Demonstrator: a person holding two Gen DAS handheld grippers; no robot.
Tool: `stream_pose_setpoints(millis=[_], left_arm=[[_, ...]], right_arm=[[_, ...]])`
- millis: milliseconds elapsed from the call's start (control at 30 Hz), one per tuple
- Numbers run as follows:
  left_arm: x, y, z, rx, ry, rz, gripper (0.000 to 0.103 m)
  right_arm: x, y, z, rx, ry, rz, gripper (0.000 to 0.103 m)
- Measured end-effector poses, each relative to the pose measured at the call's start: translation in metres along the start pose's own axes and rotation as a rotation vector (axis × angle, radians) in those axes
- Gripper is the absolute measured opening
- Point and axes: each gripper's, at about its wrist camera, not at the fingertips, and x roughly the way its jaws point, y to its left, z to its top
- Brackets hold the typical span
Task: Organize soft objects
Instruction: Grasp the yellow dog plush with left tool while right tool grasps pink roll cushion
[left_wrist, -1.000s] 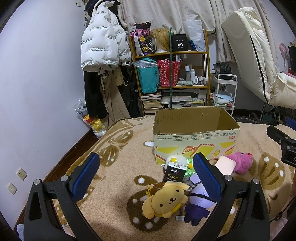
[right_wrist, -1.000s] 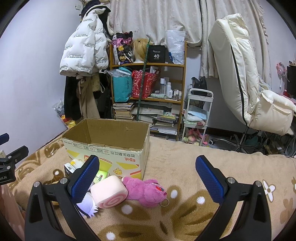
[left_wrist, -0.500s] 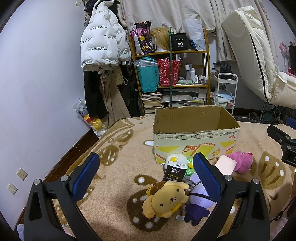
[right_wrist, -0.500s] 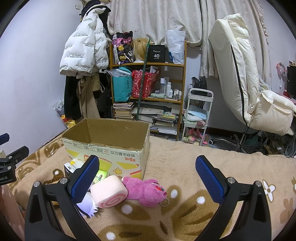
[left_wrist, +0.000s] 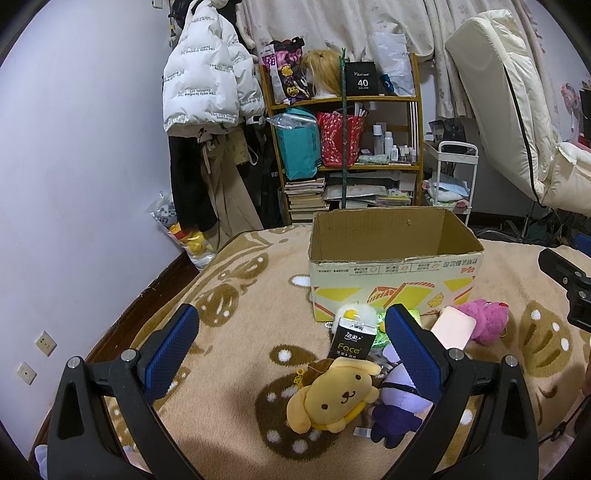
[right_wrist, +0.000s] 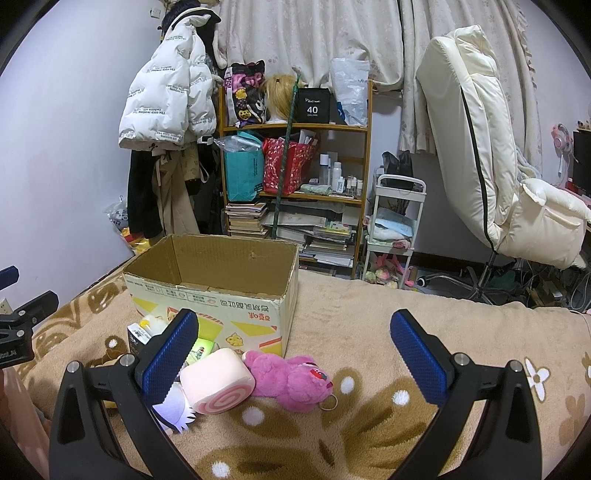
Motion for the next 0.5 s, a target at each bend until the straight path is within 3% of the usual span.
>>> stream_pose_setpoints(millis=[500], left_arm=[[0.023, -0.001, 0.011, -0.004, 0.118, -0.002, 0.1]], right_arm=[[0.023, -0.007, 0.006, 0.049, 0.07, 0.022, 0.103]])
